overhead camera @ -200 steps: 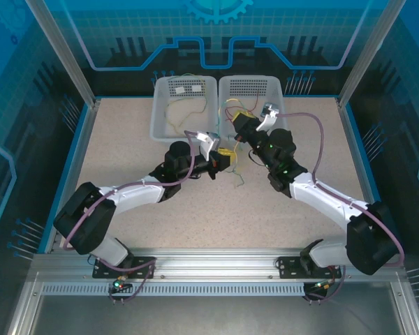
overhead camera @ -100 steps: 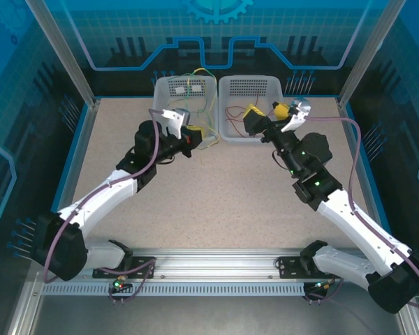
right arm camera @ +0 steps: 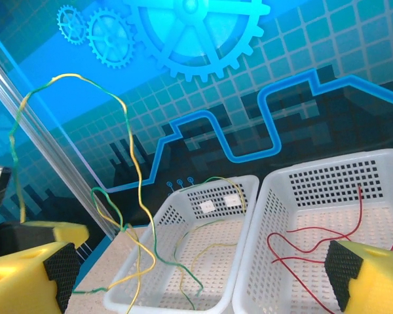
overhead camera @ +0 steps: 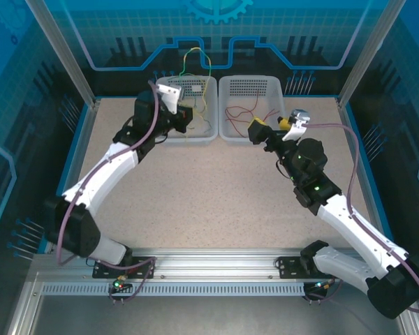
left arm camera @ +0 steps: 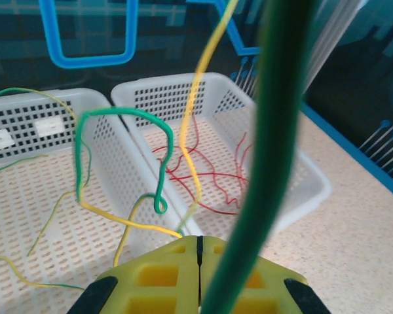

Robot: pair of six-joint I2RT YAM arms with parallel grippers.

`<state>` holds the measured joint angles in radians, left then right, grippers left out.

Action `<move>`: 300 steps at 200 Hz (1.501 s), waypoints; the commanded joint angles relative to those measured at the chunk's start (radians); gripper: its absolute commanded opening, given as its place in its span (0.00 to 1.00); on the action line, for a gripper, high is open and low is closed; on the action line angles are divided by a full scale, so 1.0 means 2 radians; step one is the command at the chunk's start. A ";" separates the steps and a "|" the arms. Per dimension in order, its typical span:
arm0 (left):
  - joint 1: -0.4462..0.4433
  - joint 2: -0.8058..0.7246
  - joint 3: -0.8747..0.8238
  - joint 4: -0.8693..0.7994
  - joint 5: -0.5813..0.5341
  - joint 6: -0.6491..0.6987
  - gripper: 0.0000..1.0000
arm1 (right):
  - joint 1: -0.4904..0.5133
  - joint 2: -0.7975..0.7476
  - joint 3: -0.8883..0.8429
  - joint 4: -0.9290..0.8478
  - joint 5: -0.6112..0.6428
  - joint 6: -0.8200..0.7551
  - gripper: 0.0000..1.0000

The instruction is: Untangle the cables

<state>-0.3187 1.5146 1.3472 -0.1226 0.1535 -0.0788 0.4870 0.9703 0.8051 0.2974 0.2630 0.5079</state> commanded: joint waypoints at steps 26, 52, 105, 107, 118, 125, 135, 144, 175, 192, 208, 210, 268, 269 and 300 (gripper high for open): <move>0.027 0.130 0.157 -0.146 -0.080 0.018 0.00 | -0.012 -0.027 -0.026 -0.004 0.018 0.011 1.00; 0.034 0.224 0.273 -0.236 -0.096 0.016 0.00 | -0.015 -0.037 -0.037 -0.011 0.021 0.014 1.00; 0.037 0.414 0.522 -0.405 -0.144 0.013 0.00 | -0.023 -0.056 -0.047 -0.031 0.024 0.009 1.00; 0.037 0.420 0.528 -0.408 -0.145 0.012 0.00 | -0.023 -0.056 -0.047 -0.032 0.023 0.010 1.00; 0.039 0.444 0.560 -0.424 -0.149 0.012 0.00 | -0.025 -0.056 -0.046 -0.037 0.023 0.009 1.00; 0.040 0.455 0.571 -0.427 -0.150 0.012 0.00 | -0.026 -0.056 -0.047 -0.038 0.025 0.009 1.00; 0.043 0.467 0.582 -0.431 -0.149 0.010 0.00 | -0.027 -0.056 -0.049 -0.038 0.025 0.009 1.00; 0.044 0.471 0.584 -0.428 -0.147 0.014 0.00 | -0.028 -0.056 -0.051 -0.038 0.025 0.009 1.00; 0.043 0.450 0.549 -0.391 -0.150 0.023 0.40 | -0.031 -0.054 -0.055 -0.039 0.025 0.010 1.00; 0.044 0.416 0.504 -0.354 -0.149 0.023 0.46 | -0.033 -0.051 -0.055 -0.039 0.025 0.011 1.00; 0.044 0.380 0.463 -0.323 -0.142 0.020 0.52 | -0.033 -0.049 -0.057 -0.038 0.024 0.012 1.00; 0.044 0.377 0.460 -0.320 -0.141 0.019 0.52 | -0.033 -0.048 -0.057 -0.038 0.025 0.012 1.00; 0.043 0.210 0.263 -0.212 -0.113 0.001 0.56 | -0.035 -0.054 -0.060 -0.046 0.040 0.003 1.00; 0.043 0.205 0.255 -0.208 -0.111 0.000 0.56 | -0.035 -0.054 -0.060 -0.046 0.041 0.003 1.00; 0.036 0.086 0.066 -0.064 -0.075 -0.018 0.64 | -0.039 -0.055 -0.059 -0.053 0.052 -0.007 1.00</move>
<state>-0.2386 1.8324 1.6836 -0.5034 -0.0746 -0.0776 0.4305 0.8757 0.6918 0.2077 0.3302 0.5179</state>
